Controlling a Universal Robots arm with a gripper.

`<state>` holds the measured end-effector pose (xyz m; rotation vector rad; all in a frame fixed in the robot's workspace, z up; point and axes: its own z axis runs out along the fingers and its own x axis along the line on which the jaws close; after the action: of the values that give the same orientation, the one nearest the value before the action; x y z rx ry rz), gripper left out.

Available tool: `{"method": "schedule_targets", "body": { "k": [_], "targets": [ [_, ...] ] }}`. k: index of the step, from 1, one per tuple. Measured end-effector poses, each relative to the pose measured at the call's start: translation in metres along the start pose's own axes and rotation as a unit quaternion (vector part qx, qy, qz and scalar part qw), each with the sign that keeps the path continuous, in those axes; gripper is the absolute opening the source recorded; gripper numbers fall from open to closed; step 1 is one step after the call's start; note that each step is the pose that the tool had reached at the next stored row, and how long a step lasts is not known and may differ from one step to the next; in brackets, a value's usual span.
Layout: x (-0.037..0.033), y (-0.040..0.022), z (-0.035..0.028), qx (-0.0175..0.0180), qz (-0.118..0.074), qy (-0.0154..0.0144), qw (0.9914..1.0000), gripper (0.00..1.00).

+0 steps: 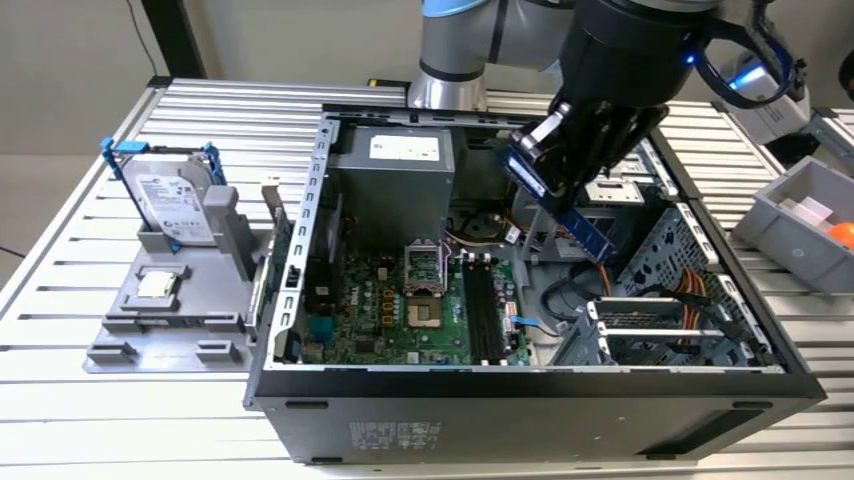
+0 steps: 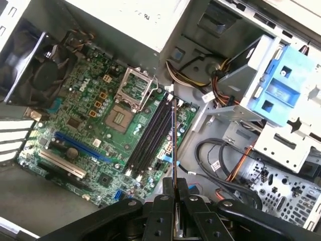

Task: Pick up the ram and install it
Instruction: 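Insert the ram into the slot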

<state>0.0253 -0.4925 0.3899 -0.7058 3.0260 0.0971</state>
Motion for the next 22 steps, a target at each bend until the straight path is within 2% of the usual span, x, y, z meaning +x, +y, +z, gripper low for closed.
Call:
{"method": "schedule_targets", "body": {
  "k": [5, 15, 18, 22],
  "targets": [
    [0.0002, 0.0001, 0.0003, 0.0015, 0.031, -0.0016, 0.99953, 0.00],
    [0.0003, 0.0001, 0.0004, 0.0034, 0.074, -0.0039, 0.99728, 0.00],
    [0.0004, 0.0001, 0.0004, 0.0041, 0.089, -0.0047, 0.99604, 0.00],
    [0.0005, 0.0000, 0.0005, 0.0051, 0.110, -0.0058, 0.99389, 0.00]
  ]
}}
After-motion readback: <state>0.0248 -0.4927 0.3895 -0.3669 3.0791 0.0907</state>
